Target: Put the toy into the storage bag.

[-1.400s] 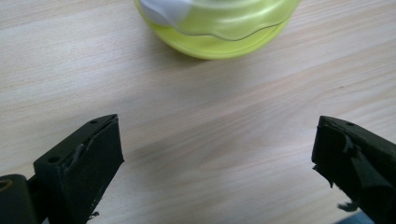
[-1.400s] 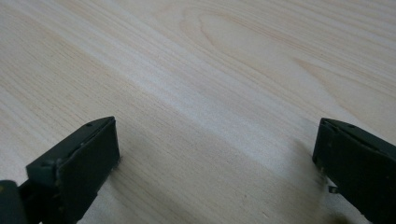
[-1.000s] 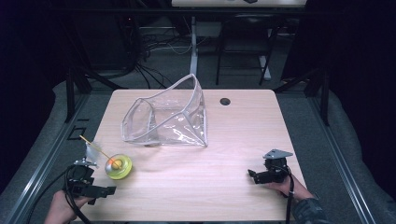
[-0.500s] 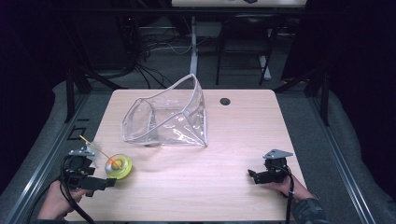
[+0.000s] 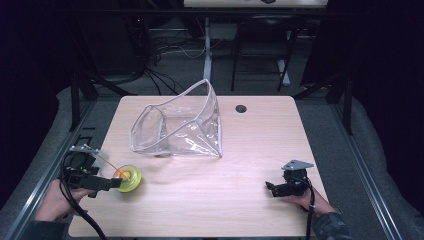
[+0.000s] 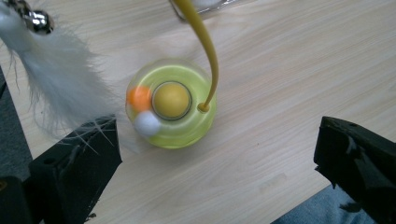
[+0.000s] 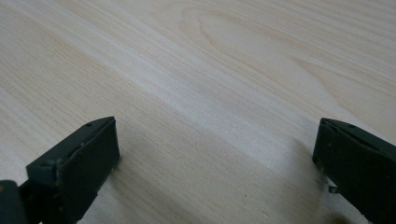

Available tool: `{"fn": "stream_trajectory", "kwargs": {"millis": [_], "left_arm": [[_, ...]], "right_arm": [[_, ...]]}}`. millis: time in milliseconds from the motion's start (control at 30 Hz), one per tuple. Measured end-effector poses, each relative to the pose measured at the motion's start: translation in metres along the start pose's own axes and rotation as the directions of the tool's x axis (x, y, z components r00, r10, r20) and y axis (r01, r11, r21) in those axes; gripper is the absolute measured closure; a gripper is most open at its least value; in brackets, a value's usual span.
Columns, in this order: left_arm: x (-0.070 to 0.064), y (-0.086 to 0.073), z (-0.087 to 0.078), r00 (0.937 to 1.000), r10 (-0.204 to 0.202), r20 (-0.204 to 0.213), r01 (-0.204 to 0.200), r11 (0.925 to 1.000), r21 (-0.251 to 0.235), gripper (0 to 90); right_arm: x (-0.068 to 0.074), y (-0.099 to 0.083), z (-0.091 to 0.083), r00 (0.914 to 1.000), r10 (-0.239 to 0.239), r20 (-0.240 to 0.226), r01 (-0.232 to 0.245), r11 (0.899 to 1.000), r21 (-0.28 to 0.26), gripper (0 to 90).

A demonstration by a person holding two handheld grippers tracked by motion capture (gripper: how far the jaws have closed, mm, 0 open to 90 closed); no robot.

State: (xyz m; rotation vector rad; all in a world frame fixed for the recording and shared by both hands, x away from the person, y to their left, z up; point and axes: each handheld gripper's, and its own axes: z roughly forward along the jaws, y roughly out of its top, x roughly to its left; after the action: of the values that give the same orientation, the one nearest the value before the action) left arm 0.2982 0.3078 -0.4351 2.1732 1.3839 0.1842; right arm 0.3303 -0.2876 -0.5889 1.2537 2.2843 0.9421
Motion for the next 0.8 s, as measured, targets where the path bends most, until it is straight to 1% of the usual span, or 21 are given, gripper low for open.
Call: {"fn": "stream_trajectory", "kwargs": {"millis": [33, 100, 167, 200, 267, 333, 400, 467, 500, 533, 567, 600, 633, 767, 800], "left_arm": [[0.0, 0.003, -0.001, 1.0, 0.009, 0.0, -0.009, 0.9999, 0.006, 1.4], [0.0, 0.004, -0.002, 1.0, 0.008, -0.001, -0.008, 1.0, 0.003, 1.9], [0.001, 0.007, -0.004, 0.9999, 0.01, -0.006, -0.01, 0.9999, -0.008, 6.8], [0.001, 0.008, -0.005, 0.9999, 0.011, -0.005, -0.011, 0.9999, -0.014, 6.8], [0.002, 0.011, -0.006, 0.9999, 0.012, -0.005, -0.012, 0.9998, -0.018, 10.4], [0.003, 0.015, -0.008, 0.9999, 0.013, -0.005, -0.013, 0.9997, -0.019, 15.2], [0.003, 0.017, -0.009, 0.9997, 0.02, -0.011, -0.02, 0.9997, -0.016, 16.9], [0.004, 0.021, -0.011, 0.9996, 0.024, -0.016, -0.024, 0.9996, -0.013, 25.0], [0.004, 0.021, -0.011, 0.9996, 0.024, -0.016, -0.024, 0.9996, -0.013, 27.6], [0.004, 0.022, -0.011, 0.9996, 0.021, -0.018, -0.022, 0.9997, -0.011, 27.6], [0.005, 0.023, -0.011, 0.9995, 0.02, -0.025, -0.02, 0.9997, -0.014, 32.3], [0.005, 0.024, -0.011, 0.9996, 0.018, -0.024, -0.019, 0.9998, -0.012, 35.0], [0.006, 0.026, -0.011, 0.9994, 0.02, -0.027, -0.021, 0.9997, -0.009, 36.2], [0.006, 0.029, -0.012, 0.9994, 0.021, -0.029, -0.022, 0.9997, -0.009, 46.3], [0.006, 0.029, -0.012, 0.9993, 0.023, -0.031, -0.023, 0.9997, -0.006, 46.3]], "right_arm": [[0.0, 0.0, 0.0, 1.0, 0.0, 0.0, 0.0, 1.0, 0.0, 0.0], [0.0, 0.0, 0.0, 1.0, 0.0, 0.0, 0.0, 1.0, 0.0, 0.0], [0.0, 0.0, 0.0, 1.0, 0.0, 0.0, 0.0, 1.0, 0.001, 0.0], [0.0, 0.0, 0.0, 1.0, 0.0, 0.0, 0.0, 1.0, 0.001, 0.0], [0.0, 0.0, 0.0, 1.0, 0.0, 0.0, 0.0, 1.0, 0.0, 0.0], [0.0, 0.0, 0.0, 1.0, 0.0, 0.0, 0.0, 1.0, 0.0, 0.0], [0.0, 0.0, 0.0, 1.0, 0.0, 0.0, 0.0, 1.0, 0.001, 0.0], [0.0, 0.0, 0.0, 1.0, 0.001, 0.0, -0.001, 1.0, -0.001, 0.0], [0.0, 0.0, 0.0, 1.0, 0.001, 0.0, -0.001, 1.0, -0.001, 0.0], [0.0, 0.0, 0.0, 1.0, 0.0, 0.0, 0.0, 1.0, 0.0, 0.0], [0.0, 0.0, 0.0, 1.0, 0.001, 0.0, -0.001, 1.0, 0.0, 0.0], [0.0, 0.0, 0.0, 1.0, 0.005, 0.001, -0.005, 1.0, -0.005, 0.0], [0.0, 0.0, 0.0, 1.0, 0.005, 0.001, -0.005, 1.0, -0.006, 0.0], [0.0, 0.0, 0.0, 1.0, 0.001, 0.0, -0.001, 1.0, -0.001, 0.0], [0.0, 0.0, 0.0, 1.0, 0.005, 0.001, -0.005, 1.0, -0.005, 0.0]]}}
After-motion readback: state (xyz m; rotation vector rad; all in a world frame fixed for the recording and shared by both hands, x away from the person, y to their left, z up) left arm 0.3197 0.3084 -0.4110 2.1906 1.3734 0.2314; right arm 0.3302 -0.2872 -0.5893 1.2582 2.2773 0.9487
